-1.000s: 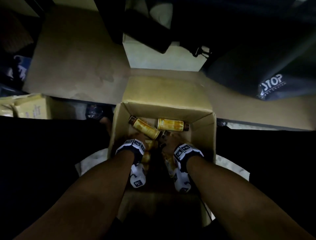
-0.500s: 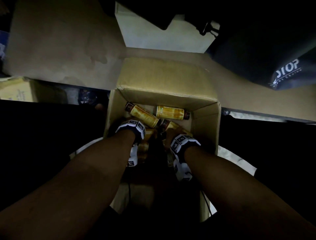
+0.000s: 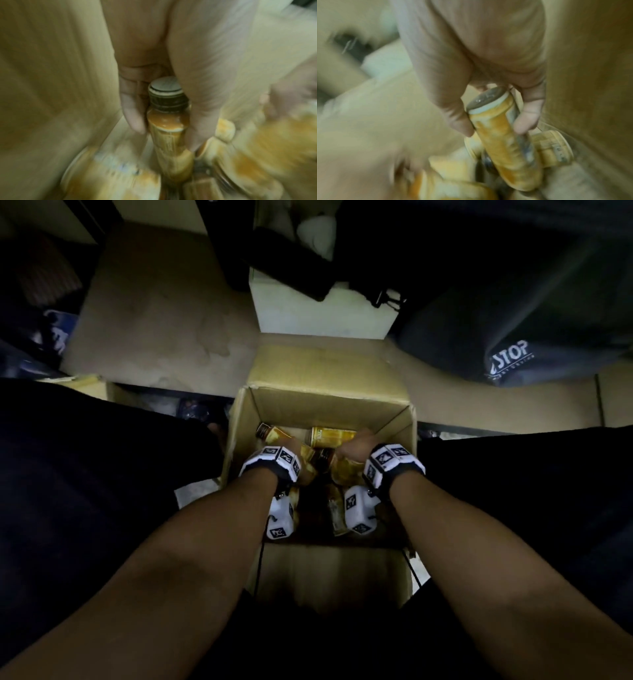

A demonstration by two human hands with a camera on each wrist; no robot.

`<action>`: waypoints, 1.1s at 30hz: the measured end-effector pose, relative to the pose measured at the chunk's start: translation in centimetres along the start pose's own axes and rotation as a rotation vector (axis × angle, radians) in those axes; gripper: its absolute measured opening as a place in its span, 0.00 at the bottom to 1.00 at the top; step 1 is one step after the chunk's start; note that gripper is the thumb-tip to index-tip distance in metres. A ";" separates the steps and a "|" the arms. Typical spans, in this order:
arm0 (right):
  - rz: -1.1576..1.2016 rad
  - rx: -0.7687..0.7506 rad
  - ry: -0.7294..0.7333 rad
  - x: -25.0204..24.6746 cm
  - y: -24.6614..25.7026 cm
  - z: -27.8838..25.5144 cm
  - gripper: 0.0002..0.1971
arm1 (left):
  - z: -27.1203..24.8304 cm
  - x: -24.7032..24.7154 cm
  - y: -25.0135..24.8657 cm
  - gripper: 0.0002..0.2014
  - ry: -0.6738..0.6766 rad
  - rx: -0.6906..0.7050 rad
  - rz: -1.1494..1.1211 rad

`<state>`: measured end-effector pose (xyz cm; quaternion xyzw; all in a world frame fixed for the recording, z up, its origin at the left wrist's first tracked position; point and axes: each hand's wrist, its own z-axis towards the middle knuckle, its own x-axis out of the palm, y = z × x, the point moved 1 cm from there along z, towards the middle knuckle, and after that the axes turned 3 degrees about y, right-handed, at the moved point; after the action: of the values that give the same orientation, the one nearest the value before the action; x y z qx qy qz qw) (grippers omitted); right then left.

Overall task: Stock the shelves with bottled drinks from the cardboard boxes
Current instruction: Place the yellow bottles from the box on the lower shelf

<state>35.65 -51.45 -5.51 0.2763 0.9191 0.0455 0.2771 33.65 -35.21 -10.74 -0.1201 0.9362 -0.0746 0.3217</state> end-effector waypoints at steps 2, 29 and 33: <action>0.338 0.021 -0.027 -0.7 -0.3 -1.4 0.17 | -1.3 -1.0 -0.3 0.28 -0.050 0.015 -0.029; 0.825 -0.709 -0.139 -5.5 2.4 -12.2 0.37 | -14.7 -12.5 -5.2 0.27 -0.343 0.589 -1.198; 0.785 -0.843 -0.195 -8.3 2.3 -16.1 0.34 | -18.2 -15.1 -6.6 0.31 -0.357 0.713 -1.088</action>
<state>33.94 -52.83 12.65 0.4649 0.6210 0.4809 0.4087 35.12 -36.32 13.75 -0.4715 0.5928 -0.5096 0.4081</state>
